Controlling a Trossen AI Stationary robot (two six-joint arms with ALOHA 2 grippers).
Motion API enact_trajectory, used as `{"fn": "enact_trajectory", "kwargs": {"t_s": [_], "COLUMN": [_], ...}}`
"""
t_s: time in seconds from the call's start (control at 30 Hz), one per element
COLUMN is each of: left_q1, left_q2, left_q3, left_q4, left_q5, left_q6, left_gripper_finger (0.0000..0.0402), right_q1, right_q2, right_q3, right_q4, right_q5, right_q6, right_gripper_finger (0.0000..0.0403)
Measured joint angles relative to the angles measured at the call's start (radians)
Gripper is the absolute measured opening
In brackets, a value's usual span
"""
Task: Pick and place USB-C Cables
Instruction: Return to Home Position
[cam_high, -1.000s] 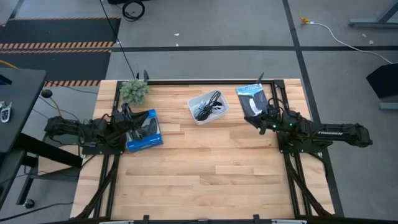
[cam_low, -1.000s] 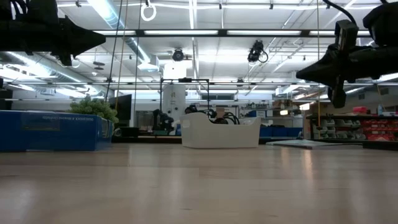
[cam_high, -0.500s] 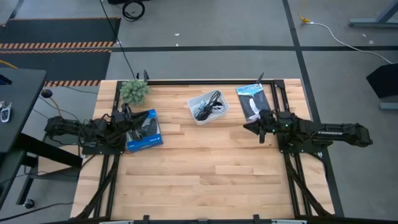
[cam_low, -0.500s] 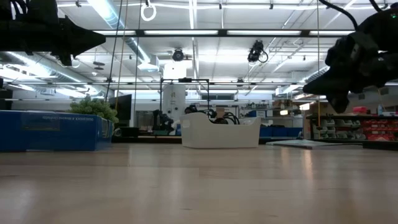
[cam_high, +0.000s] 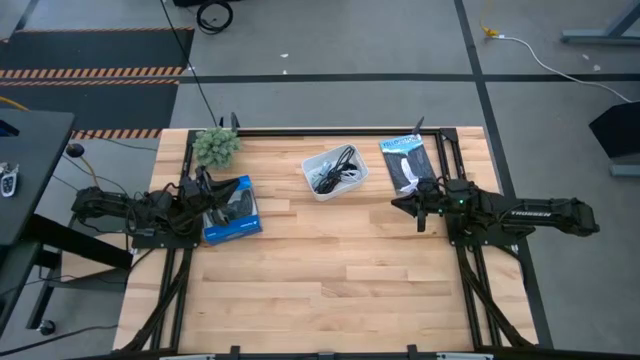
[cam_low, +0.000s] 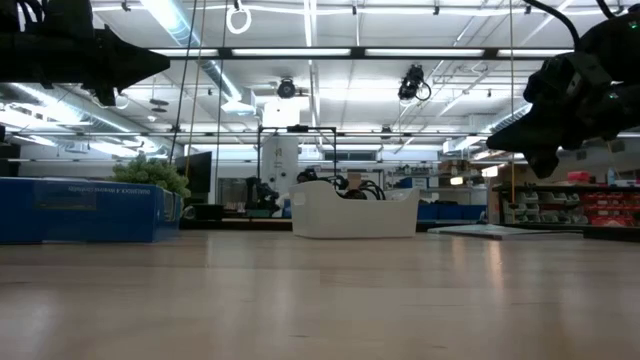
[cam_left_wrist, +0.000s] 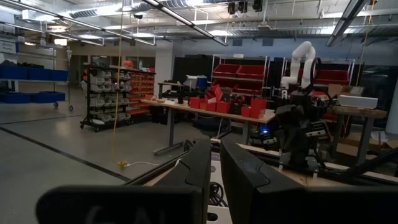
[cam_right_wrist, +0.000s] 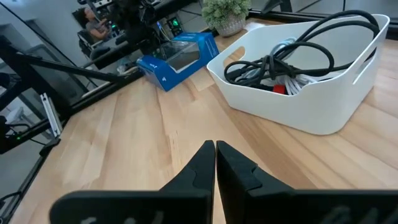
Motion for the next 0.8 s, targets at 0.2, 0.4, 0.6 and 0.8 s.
{"fn": "enact_trajectory", "kwargs": {"t_s": [0.2, 0.4, 0.6, 0.8], "left_q1": [0.0, 0.0, 0.0, -0.001], "left_q2": [0.0, 0.0, 0.0, 0.0], "left_q3": [0.0, 0.0, 0.0, 0.0], "left_q4": [0.0, 0.0, 0.001, 0.012], "left_q5": [0.0, 0.0, 0.042, 0.344], "left_q6": [0.0, 0.0, -0.083, -0.036], "left_gripper_finger": [0.0043, 0.0043, 0.0043, 0.0043], "right_q1": [0.0, 0.0, 0.0, 0.0], "right_q2": [0.0, 0.0, 0.0, 0.0], "right_q3": [0.0, 0.0, 0.0, 0.0], "right_q4": [0.0, 0.0, 0.0, 0.0], "right_q5": [0.0, 0.0, 0.0, 0.0], "right_q6": [0.0, 0.0, 0.0, 0.0], "right_gripper_finger": [0.002, 0.002, 0.002, 0.002]}}
